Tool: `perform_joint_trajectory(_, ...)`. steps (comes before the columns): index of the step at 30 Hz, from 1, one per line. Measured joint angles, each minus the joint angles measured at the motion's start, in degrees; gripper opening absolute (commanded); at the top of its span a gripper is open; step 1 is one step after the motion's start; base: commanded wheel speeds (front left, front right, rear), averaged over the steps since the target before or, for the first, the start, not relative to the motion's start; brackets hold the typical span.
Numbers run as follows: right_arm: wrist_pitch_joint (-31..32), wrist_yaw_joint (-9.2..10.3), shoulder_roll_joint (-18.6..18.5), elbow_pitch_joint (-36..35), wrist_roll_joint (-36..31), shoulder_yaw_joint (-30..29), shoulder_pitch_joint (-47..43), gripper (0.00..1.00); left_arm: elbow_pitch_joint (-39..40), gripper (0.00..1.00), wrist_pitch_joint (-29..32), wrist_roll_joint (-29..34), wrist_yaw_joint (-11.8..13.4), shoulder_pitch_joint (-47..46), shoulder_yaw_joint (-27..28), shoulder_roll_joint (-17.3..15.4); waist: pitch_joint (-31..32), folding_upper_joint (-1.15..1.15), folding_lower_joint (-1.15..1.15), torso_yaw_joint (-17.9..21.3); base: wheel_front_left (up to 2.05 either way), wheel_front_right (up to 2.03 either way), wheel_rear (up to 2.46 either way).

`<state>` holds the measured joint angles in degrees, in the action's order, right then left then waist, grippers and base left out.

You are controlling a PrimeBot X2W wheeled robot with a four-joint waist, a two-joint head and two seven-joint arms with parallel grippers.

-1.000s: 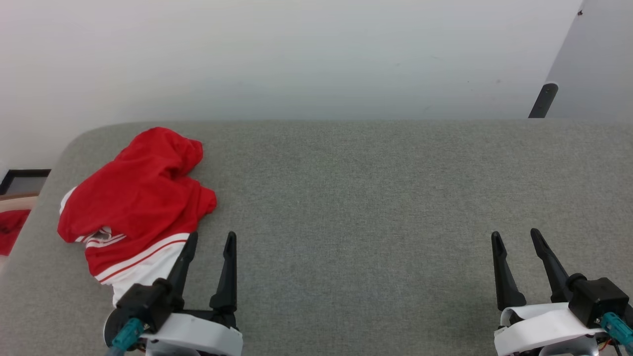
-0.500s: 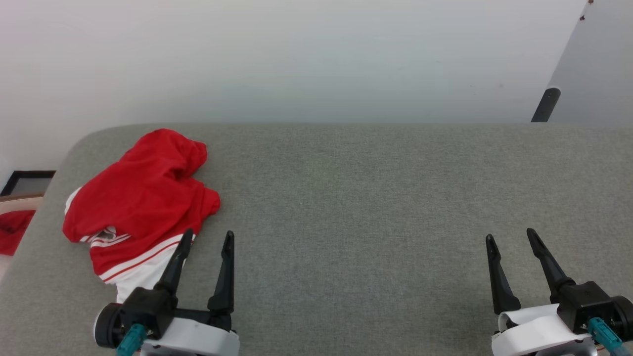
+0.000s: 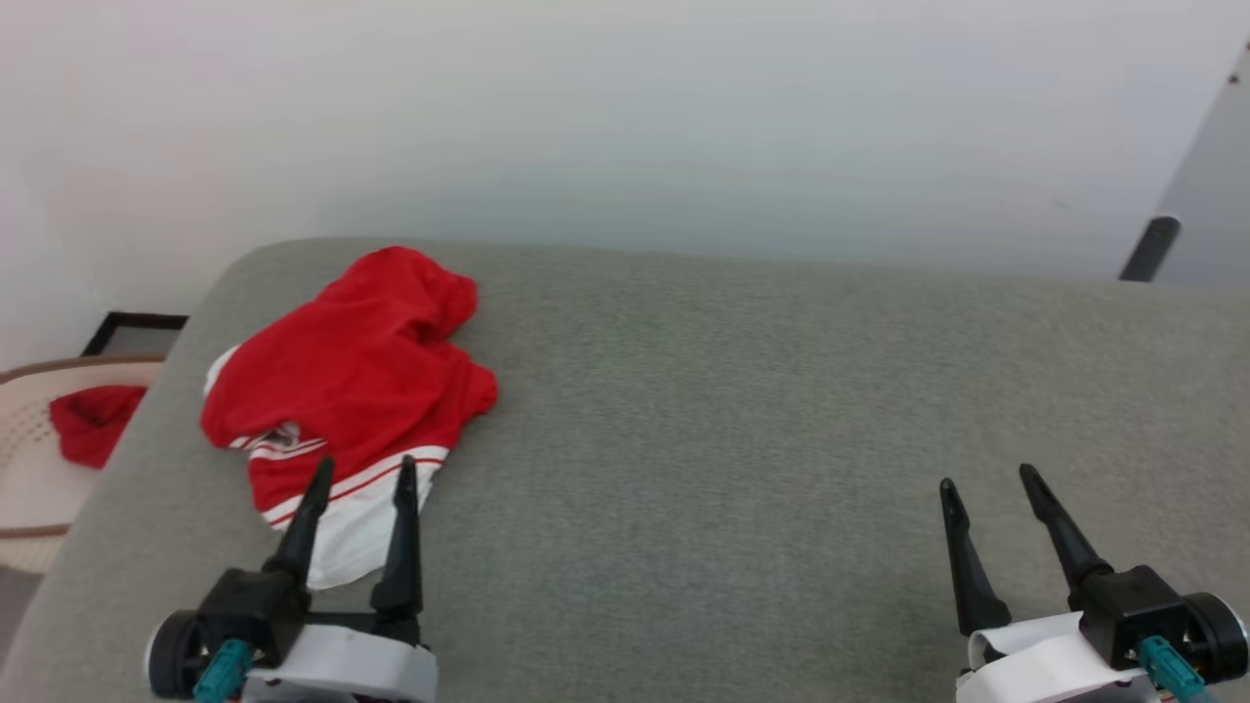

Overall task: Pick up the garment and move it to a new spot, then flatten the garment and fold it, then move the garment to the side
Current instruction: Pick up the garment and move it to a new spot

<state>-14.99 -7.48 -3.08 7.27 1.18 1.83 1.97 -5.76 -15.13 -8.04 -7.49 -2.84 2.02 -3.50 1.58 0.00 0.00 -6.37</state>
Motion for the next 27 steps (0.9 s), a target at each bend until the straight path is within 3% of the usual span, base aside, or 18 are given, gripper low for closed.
perform_joint_trajectory(18,-0.1,0.0,0.0,1.7,0.8,4.4,0.9,1.0,1.1,1.0,0.0,1.7,0.9,2.8,4.4,0.4,1.8,0.0,0.0,-9.9,0.0,0.0,0.0)
perform_joint_trajectory(27,-0.1,0.0,0.1,1.9,0.8,4.8,1.7,1.0,-1.8,1.0,0.0,0.7,0.7,1.1,4.1,-0.2,0.6,0.0,0.0,-10.0,0.0,0.0,0.0)
